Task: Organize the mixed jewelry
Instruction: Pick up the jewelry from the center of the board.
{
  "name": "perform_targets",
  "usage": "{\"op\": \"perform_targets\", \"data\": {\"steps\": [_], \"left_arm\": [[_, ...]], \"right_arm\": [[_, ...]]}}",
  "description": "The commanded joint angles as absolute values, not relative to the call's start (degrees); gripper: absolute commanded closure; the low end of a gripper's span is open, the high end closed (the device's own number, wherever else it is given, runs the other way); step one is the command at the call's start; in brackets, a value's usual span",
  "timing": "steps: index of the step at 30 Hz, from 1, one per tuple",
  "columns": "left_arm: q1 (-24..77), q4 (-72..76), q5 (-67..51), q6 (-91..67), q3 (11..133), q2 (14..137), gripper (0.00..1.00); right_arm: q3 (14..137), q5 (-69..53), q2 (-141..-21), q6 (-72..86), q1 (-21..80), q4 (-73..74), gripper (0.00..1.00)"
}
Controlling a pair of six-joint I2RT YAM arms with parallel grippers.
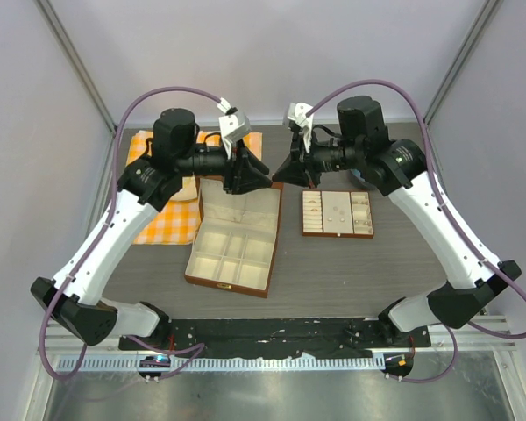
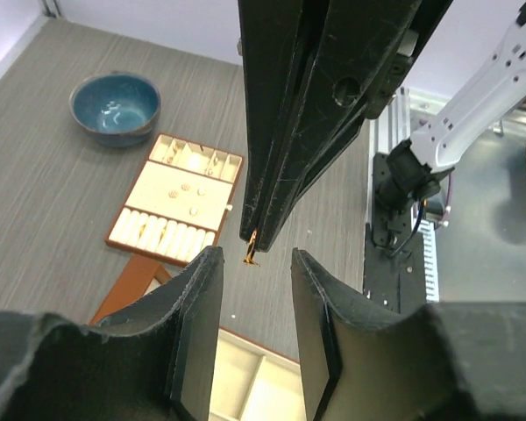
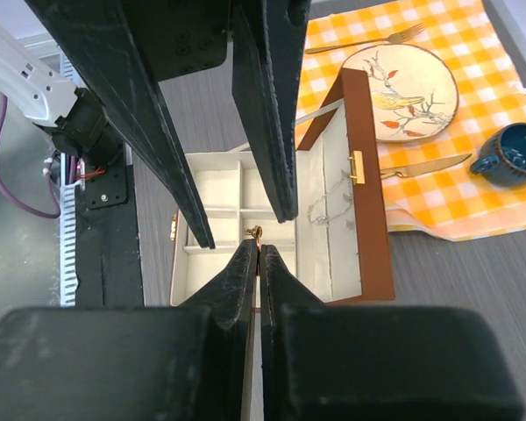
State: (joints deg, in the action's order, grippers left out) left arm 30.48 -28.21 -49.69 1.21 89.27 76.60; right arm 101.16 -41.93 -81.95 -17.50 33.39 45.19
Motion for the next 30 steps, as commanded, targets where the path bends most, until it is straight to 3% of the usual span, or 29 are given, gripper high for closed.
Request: {"op": "perform_targets", "data": {"steps": [1, 30], "left_arm": [[31.5, -32.2, -47.0, 8.0, 91.8, 76.9, 0.59], [32.7, -37.7, -49.7, 12.5, 92.9, 77.9, 0.67]], "right_arm": [[103.4, -42.6, -82.2, -19.2, 34.3, 46.1, 0.99], [104.1, -38.9, -83.2, -24.3, 37.0, 52.6, 0.99]]}}
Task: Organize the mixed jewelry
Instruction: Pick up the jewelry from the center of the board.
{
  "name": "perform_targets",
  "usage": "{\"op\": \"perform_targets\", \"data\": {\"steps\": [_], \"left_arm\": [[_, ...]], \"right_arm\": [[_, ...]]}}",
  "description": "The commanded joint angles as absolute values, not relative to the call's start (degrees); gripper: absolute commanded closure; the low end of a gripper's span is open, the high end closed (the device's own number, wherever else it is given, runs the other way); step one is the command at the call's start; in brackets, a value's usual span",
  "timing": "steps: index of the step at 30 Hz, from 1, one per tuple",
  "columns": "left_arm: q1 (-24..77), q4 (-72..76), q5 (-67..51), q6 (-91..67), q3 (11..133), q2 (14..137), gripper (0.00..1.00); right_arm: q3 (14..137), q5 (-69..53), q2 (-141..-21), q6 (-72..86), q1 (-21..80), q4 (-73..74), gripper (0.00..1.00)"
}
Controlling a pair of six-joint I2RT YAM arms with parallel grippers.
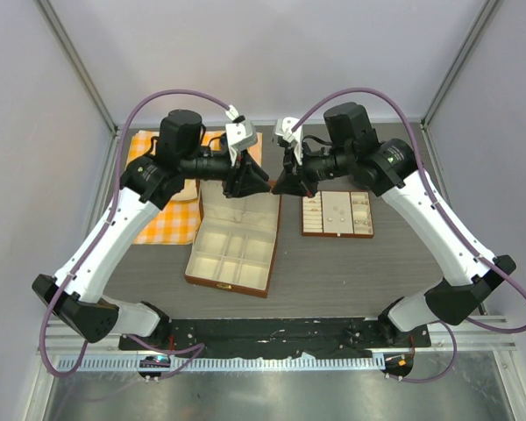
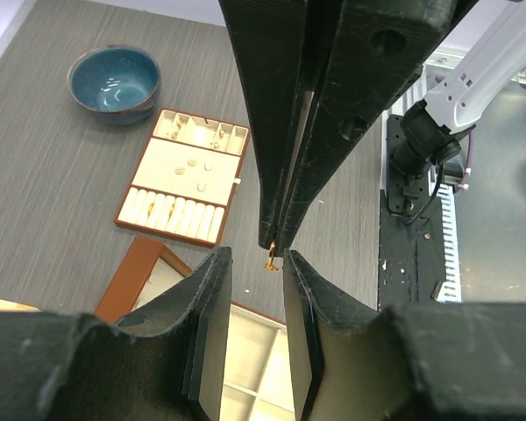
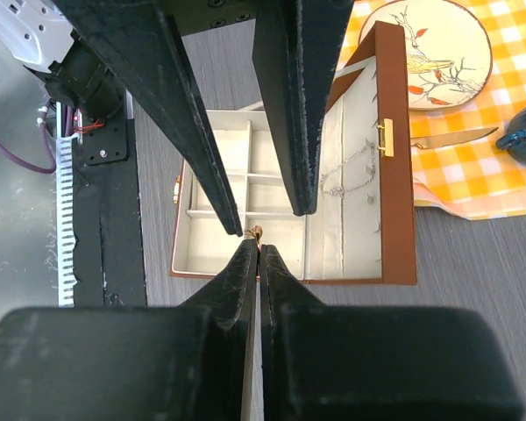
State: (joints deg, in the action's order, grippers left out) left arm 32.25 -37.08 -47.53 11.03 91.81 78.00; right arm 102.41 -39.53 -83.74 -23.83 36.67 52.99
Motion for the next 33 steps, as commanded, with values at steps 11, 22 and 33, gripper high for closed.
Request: {"op": "perform_targets", "data": {"steps": [11, 22, 33], "left_arm": [[33.7, -38.7, -50.1, 13.2, 92.7, 79.0, 0.68], [33.9, -39.6, -50.0, 14.1, 93.0, 78.7, 0.83], [33.9, -41.4, -49.7, 15.8, 92.8, 78.0, 0.76]], "right_arm": [[104.0, -39.0, -83.1, -23.8, 37.3, 51.9, 0.99], [103.0, -38.2, -82.4, -24.3, 37.4, 52.0, 0.99], [102.9, -37.8, -81.9, -24.5, 37.4, 52.2, 0.99]]}}
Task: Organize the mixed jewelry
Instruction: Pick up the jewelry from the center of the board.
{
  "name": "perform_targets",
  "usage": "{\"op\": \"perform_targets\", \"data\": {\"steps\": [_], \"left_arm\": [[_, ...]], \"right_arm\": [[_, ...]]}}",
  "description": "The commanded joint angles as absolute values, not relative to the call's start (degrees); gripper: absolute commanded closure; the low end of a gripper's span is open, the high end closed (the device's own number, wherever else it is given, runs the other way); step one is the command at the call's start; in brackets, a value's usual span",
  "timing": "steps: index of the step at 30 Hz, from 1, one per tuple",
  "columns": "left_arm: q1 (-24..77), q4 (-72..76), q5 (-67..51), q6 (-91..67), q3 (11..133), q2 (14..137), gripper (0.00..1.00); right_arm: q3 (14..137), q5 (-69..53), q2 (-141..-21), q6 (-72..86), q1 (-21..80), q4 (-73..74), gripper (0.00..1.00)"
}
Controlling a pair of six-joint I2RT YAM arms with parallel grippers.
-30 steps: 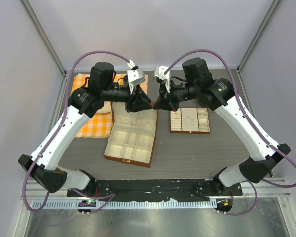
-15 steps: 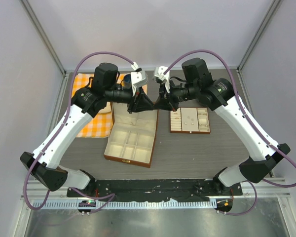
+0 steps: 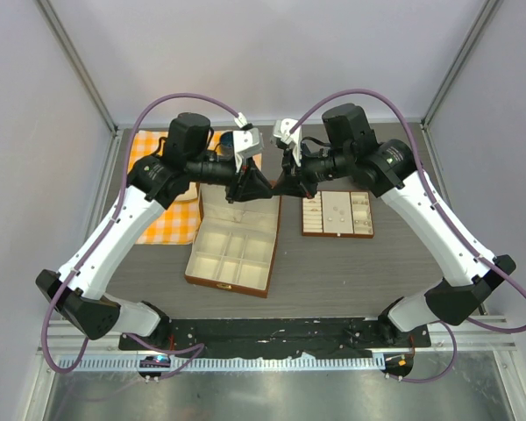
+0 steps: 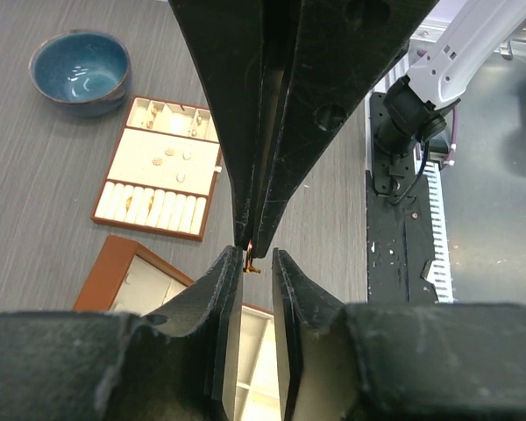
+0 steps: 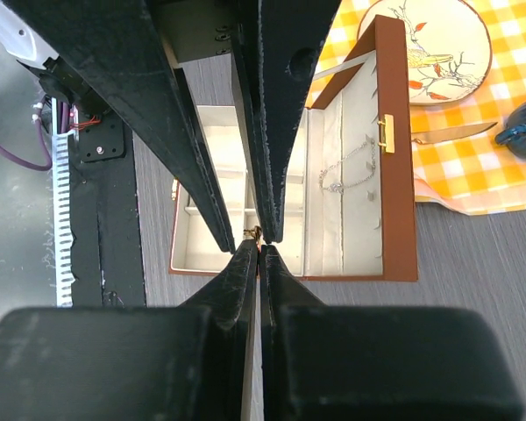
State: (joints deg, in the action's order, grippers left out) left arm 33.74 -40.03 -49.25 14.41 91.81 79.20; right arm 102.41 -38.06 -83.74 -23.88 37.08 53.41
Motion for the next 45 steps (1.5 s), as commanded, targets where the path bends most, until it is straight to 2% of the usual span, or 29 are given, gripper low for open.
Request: {"op": "perform_targets", "data": {"steps": [1, 4, 7, 9, 17, 27, 29, 33, 40, 45], "left_arm": [[33.9, -41.4, -49.8, 15.7, 92.8, 78.0, 0.74], [33.9, -41.5, -49.7, 15.8, 93.0, 77.8, 0.70], [33.9, -41.4, -49.3, 15.8, 92.9, 77.4, 0.70], [33.9, -41.4, -49.3, 15.9, 92.9, 77.5, 0.75], [33.9, -40.6, -48.6, 15.4, 93.2, 77.4, 0.80], [33.8, -40.3, -48.2, 14.9, 93.2, 77.6, 0.95], [33.8, -39.9, -48.2, 14.3, 93.1, 77.7, 0.99], [33.8, -38.9, -47.6, 13.5, 92.6, 77.6, 1.00], [33.8, -38.8, -45.5, 14.2, 92.5, 76.8, 1.00], [32.8, -38.3, -45.3, 14.0, 91.7, 75.9, 1.00]], "right_arm": [[102.9, -37.8, -81.9, -24.5, 37.4, 52.2, 0.99], [102.7, -37.7, -81.9, -24.6, 37.4, 52.2, 0.99], [102.8, -37.8, -81.9, -24.5, 37.3, 52.2, 0.99], [102.8, -37.9, -82.0, -24.5, 37.4, 52.2, 0.99], [102.0, -38.0, -81.7, -24.6, 37.4, 52.2, 0.99], [100.8, -37.8, -80.6, -25.0, 37.4, 51.8, 0.99], [100.8, -37.9, -80.4, -24.9, 37.4, 51.8, 0.97], [100.7, -38.2, -80.2, -24.9, 37.4, 51.9, 0.89], [100.5, -37.6, -78.9, -25.9, 37.4, 52.9, 0.67], [100.0, -36.9, -77.8, -26.5, 37.4, 53.6, 0.61]]}}
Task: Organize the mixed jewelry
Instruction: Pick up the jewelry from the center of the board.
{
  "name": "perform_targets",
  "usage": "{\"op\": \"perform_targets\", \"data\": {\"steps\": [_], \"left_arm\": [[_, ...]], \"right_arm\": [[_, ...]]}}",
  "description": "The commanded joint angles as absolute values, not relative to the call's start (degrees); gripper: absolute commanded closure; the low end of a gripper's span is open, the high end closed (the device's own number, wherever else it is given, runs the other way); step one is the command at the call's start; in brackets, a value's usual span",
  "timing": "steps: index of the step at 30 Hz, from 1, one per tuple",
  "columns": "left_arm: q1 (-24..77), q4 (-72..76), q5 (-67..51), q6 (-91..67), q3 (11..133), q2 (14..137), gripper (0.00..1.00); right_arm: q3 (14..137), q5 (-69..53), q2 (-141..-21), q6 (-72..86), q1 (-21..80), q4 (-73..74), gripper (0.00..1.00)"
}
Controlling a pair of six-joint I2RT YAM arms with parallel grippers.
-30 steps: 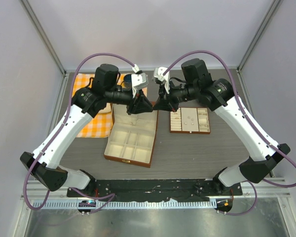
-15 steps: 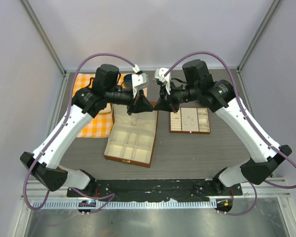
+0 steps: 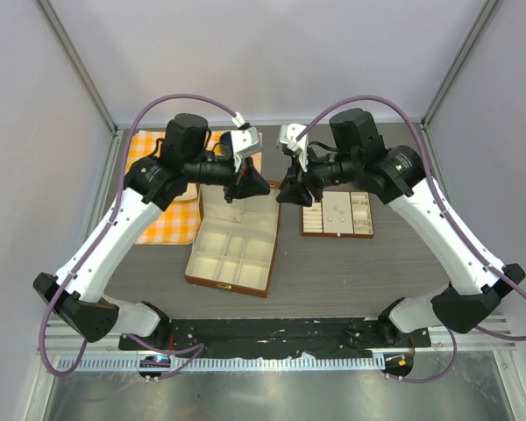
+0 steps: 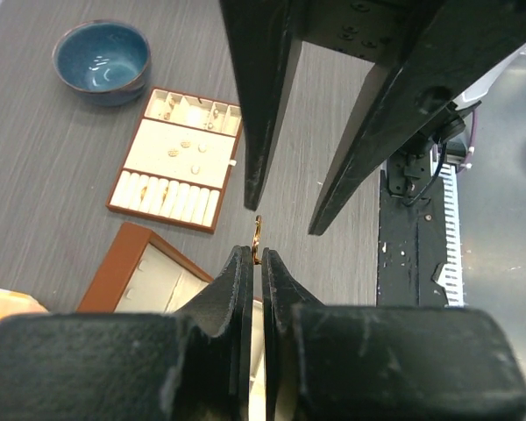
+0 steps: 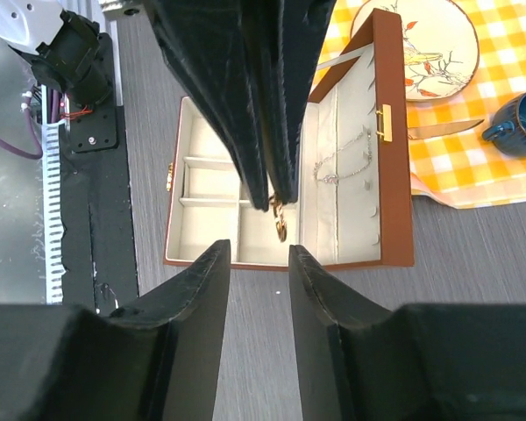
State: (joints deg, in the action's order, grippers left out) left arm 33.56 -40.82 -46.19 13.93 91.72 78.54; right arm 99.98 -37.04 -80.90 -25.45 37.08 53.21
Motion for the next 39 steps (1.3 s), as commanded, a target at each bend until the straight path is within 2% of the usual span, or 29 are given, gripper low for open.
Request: {"op": "perform_targets", "data": {"steps": [1, 6, 11, 20, 26, 39], "left_arm": [[32.6, -37.7, -45.3, 13.5, 91.6, 75.8, 1.00], [30.9, -33.4, -46.1, 9.2, 89.7, 74.4, 1.00], [29.3, -25.6, -49.8, -2.1, 87.2, 73.3, 1.00], [26.8, -2.5, -55.7, -25.2, 78.5, 72.0, 1.00], [24.1, 18.1, -58.3, -41.9, 71.6, 70.9, 1.00], [23.7, 11.6, -60.2, -34.7, 70.8, 69.3, 1.00]], "right_arm": [[100.0, -36.9, -77.7, -26.5, 37.4, 53.7, 0.59], [98.4, -36.7, -76.8, -26.4, 37.2, 52.7, 0.58], [96.7, -36.5, -76.1, -25.3, 36.8, 49.6, 0.58], [96.8, -40.2, -77.9, -24.2, 36.6, 44.5, 0.63], [99.5, -42.9, -79.5, -23.1, 35.7, 44.0, 0.66], [104.1, -46.9, -82.0, -20.1, 33.3, 42.8, 0.67]]}}
